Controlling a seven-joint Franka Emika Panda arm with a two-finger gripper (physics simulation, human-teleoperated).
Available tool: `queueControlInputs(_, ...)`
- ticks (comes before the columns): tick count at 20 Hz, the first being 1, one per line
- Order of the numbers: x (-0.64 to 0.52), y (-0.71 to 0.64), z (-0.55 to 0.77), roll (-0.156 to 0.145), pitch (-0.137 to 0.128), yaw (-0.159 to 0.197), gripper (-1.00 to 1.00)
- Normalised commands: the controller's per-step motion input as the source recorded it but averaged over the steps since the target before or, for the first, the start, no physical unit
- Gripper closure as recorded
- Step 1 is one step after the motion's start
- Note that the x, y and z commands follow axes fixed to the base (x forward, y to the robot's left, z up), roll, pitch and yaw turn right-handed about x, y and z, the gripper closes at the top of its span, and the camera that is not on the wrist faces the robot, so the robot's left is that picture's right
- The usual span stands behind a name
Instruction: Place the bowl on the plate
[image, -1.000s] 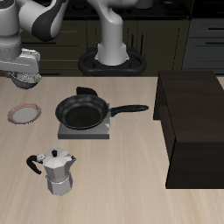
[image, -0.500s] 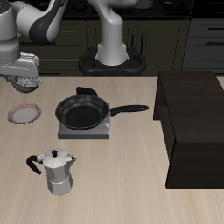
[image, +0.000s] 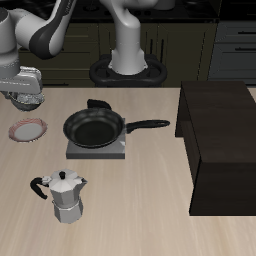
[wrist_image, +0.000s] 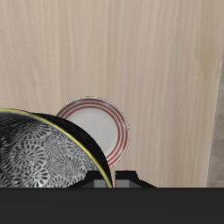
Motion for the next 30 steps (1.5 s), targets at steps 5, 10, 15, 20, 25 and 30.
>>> queueControlInputs(5,0.03,-0.18,-0.16,-0.045,0.019,-0.040,1.00)
queueControlInputs(10,0.06,-0.01,-0.15,-0.024,0.029,-0.016,1.00)
queueControlInputs(15,0.07,-0.01,-0.15,-0.024,0.049,0.014,1.00)
queueControlInputs(20,0.07,0.02,-0.15,0.002,0.037,0.000,1.00)
queueControlInputs(25,0.04,0.10,-0.25,0.008,0.055,0.009,1.00)
queueControlInputs(30,-0.03,0.02,-0.22,-0.014,0.047,0.008,1.00)
